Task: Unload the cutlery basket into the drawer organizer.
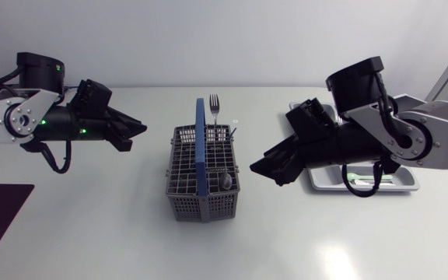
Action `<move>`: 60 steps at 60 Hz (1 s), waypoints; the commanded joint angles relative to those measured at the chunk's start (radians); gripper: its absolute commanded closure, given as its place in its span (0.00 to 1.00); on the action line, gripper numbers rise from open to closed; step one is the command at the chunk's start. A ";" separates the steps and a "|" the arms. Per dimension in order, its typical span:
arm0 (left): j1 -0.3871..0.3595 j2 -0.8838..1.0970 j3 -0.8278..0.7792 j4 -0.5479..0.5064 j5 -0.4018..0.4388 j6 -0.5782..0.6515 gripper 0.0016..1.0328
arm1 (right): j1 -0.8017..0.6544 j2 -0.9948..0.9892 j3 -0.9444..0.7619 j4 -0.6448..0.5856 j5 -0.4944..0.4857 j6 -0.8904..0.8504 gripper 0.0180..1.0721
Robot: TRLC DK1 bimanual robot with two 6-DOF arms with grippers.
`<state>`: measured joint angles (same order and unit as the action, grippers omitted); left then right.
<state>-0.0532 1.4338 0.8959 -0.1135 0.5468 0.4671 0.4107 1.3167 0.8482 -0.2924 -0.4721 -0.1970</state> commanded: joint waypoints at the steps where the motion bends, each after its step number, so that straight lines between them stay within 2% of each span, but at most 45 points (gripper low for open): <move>1: -0.008 -0.049 -0.078 0.026 0.044 0.067 0.31 | 0.000 0.003 -0.028 -0.010 -0.007 -0.028 0.14; 7: -0.031 -0.085 -0.127 0.064 0.077 0.123 0.22 | 0.013 0.007 -0.034 -0.007 -0.003 -0.028 0.14; 14: -0.045 -0.101 -0.138 0.077 0.142 0.163 0.16 | 0.019 0.009 -0.034 -0.010 0.003 -0.025 0.14; 20: -0.066 -0.099 -0.130 0.081 0.180 0.186 0.16 | 0.020 0.009 -0.038 -0.010 0.009 -0.024 0.14; 36: -0.154 -0.032 -0.100 0.135 0.180 0.212 0.13 | 0.030 0.024 -0.043 -0.005 0.016 -0.019 0.14; 60: -0.220 0.079 -0.018 0.160 0.182 0.229 0.14 | 0.039 0.046 -0.047 -0.004 0.032 -0.016 0.14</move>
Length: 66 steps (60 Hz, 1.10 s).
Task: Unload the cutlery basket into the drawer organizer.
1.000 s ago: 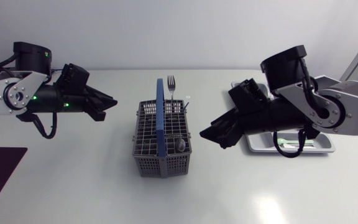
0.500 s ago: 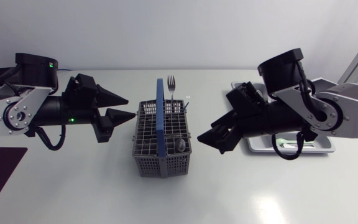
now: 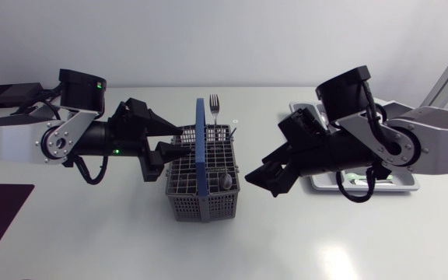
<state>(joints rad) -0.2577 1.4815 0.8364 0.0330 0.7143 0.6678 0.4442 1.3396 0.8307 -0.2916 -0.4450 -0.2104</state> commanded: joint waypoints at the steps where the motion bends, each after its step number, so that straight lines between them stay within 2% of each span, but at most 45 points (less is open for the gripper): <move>1: -0.018 0.039 0.046 0.013 0.014 0.030 0.14 | 0.005 0.024 -0.031 -0.003 0.005 -0.003 0.14; 16: -0.046 0.094 0.090 0.027 0.020 0.033 0.14 | 0.005 0.029 -0.027 -0.006 0.014 -0.001 0.14; 28: -0.057 0.123 0.107 0.044 0.025 0.038 0.17 | 0.002 0.041 -0.022 -0.004 0.023 -0.001 0.14; 44: -0.058 0.138 0.098 0.093 0.048 0.047 0.48 | 0.004 0.067 0.004 -0.003 0.026 0.006 0.14; 46: -0.058 0.140 0.099 0.096 0.057 0.047 0.54 | 0.004 0.067 0.007 -0.003 0.026 0.006 0.14; 51: -0.058 0.141 0.095 0.108 0.074 0.049 0.78 | 0.004 0.069 0.010 -0.003 0.029 0.008 0.14; 66: -0.066 0.149 0.079 0.113 0.099 0.061 0.81 | 0.004 0.072 -0.002 -0.001 0.029 0.006 0.14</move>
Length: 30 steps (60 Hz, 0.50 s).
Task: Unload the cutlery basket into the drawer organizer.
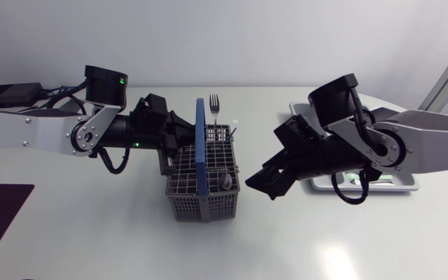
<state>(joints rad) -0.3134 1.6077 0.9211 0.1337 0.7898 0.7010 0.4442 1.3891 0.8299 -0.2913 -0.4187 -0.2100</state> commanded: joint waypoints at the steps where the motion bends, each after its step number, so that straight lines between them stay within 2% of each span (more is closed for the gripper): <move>1: -0.010 0.023 -0.005 0.012 0.023 0.028 0.81 | 0.004 0.022 -0.002 -0.002 0.003 0.006 0.14; 30: 0.011 0.008 -0.042 0.033 0.045 0.025 0.82 | 0.005 0.037 -0.017 0.017 0.004 0.008 0.14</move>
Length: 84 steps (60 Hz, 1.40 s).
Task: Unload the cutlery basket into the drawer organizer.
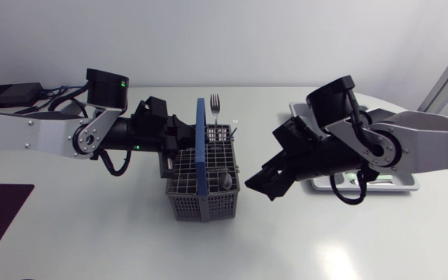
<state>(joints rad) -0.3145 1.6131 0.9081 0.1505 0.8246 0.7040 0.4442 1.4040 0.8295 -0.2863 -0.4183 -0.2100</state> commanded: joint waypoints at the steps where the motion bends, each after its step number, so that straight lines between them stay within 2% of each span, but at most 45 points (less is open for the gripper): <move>1: 0.012 0.001 -0.032 0.018 0.010 0.022 0.82 | 0.007 0.024 -0.017 0.013 0.003 0.008 0.14; 58: 0.109 -0.041 -0.124 0.261 0.096 -0.201 0.82 | 0.017 0.026 -0.040 0.029 0.003 0.011 0.14; 84: 0.112 -0.044 -0.112 0.350 0.122 -0.322 0.82 | 0.021 0.035 -0.046 0.039 0.003 0.011 0.14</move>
<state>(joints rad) -0.2104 1.5883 0.7986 0.4698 0.9375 0.4095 0.4576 1.4200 0.8101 -0.2569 -0.4183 -0.2100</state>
